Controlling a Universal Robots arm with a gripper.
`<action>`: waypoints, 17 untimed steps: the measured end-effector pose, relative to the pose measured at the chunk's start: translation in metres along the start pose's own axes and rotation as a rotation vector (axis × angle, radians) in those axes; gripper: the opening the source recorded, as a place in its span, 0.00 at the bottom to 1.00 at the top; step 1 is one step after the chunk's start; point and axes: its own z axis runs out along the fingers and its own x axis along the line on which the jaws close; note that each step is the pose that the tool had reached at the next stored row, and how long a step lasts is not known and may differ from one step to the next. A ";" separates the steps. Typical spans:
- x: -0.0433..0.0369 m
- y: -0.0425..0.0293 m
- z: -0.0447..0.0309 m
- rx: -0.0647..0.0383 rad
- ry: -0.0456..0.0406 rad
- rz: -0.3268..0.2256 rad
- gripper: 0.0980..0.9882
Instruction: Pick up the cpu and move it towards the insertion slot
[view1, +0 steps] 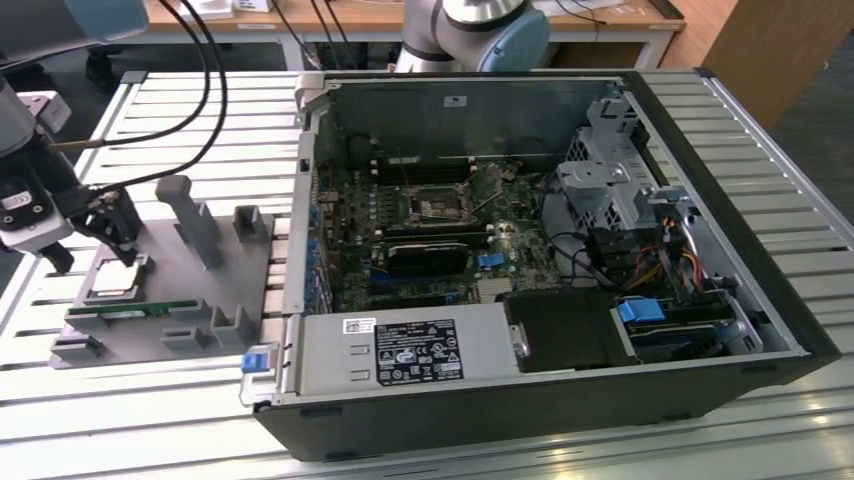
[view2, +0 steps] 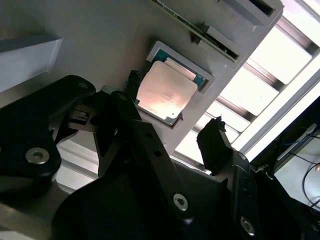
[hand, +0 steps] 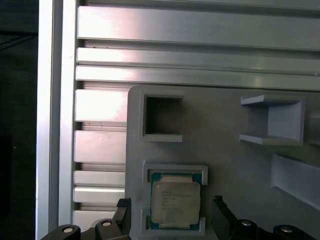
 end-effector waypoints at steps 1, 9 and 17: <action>0.0000 0.0000 0.0008 -0.004 -0.0007 0.000 0.71; 0.0002 -0.0001 0.0067 -0.030 -0.0045 -0.002 0.71; 0.0003 -0.0020 0.0114 -0.034 -0.0054 -0.036 0.71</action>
